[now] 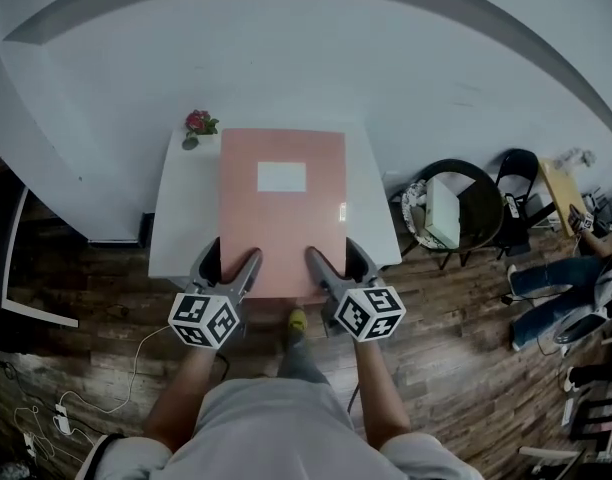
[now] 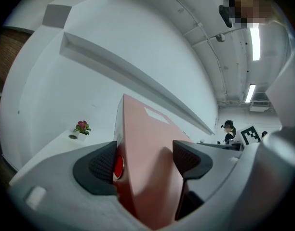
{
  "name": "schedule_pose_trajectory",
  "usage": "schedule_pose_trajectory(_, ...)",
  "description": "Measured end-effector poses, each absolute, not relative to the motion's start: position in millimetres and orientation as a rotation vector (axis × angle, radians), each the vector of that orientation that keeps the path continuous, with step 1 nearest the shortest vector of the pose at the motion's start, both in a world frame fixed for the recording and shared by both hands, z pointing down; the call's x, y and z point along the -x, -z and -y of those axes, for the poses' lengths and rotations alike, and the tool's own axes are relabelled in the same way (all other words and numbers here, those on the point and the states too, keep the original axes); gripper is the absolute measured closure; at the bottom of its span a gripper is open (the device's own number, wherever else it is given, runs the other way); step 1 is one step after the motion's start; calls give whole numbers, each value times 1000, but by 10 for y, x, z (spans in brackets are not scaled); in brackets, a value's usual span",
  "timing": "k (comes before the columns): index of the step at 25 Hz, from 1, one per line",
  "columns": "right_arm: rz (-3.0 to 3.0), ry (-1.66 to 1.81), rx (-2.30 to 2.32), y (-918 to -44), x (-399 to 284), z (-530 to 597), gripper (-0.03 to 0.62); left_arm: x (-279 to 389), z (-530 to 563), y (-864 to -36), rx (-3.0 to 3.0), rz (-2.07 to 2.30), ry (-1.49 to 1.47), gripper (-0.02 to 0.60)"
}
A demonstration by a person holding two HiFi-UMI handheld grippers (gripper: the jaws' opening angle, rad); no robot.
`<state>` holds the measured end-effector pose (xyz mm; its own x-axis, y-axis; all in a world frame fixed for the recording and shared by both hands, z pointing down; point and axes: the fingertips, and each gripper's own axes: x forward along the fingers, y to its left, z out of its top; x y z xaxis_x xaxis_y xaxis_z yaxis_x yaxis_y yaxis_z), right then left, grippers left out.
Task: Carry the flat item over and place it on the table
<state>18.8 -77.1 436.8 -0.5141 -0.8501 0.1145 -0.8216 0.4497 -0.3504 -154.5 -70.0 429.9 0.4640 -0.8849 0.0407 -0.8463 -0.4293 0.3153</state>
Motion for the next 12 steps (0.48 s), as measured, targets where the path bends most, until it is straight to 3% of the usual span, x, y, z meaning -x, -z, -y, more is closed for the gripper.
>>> schedule_pose_trajectory(12,-2653,673,1440,-4643,-537,2511,250,1185,2351,-4533,-2340,1545,122,233)
